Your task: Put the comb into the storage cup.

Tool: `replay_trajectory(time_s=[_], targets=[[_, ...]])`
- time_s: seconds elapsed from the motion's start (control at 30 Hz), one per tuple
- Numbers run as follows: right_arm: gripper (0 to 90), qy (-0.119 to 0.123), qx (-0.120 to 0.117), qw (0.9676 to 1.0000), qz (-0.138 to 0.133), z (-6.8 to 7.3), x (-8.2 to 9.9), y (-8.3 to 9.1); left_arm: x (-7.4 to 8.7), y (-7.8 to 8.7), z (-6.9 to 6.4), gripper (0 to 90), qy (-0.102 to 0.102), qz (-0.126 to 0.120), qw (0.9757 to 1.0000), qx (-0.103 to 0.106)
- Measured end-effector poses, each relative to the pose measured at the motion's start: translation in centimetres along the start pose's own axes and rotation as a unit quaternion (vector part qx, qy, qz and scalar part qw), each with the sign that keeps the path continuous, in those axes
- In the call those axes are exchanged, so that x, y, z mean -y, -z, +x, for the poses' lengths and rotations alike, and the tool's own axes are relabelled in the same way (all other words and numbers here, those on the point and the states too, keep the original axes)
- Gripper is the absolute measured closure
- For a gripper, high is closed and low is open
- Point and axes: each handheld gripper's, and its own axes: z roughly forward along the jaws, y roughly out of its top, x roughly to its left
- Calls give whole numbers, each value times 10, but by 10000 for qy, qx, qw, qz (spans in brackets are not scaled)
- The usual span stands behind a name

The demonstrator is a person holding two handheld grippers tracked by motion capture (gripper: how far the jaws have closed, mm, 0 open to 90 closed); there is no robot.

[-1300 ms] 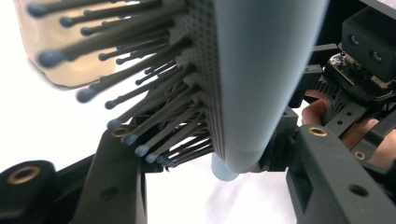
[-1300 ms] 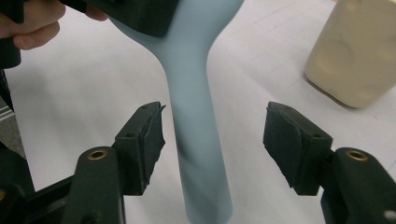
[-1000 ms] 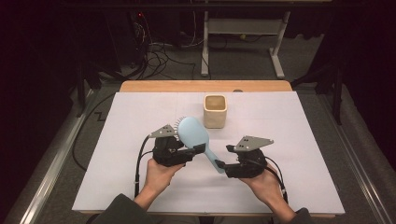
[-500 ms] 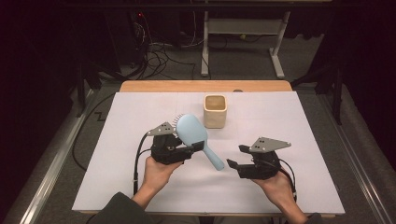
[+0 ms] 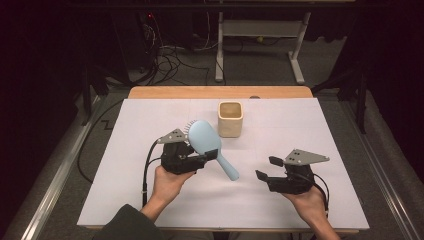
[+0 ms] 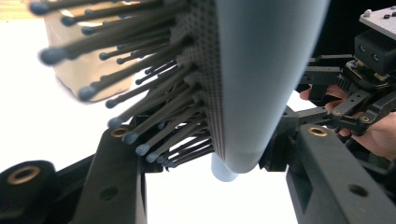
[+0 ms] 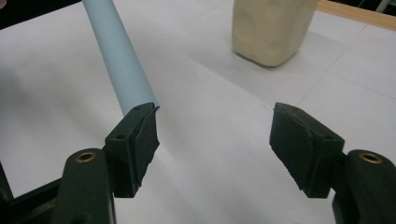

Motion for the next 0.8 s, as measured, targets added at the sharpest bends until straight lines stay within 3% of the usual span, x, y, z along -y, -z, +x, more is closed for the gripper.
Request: replay_trajectory(time_s=[0.67, 0.8], targets=[[301, -303, 287, 9988, -263, -21, 31, 23, -11, 8, 3, 541, -50, -82, 9999, -115], [281, -263, 322, 9988, -242, -24, 38, 25, -14, 10, 2, 541, -76, -93, 9998, -131]])
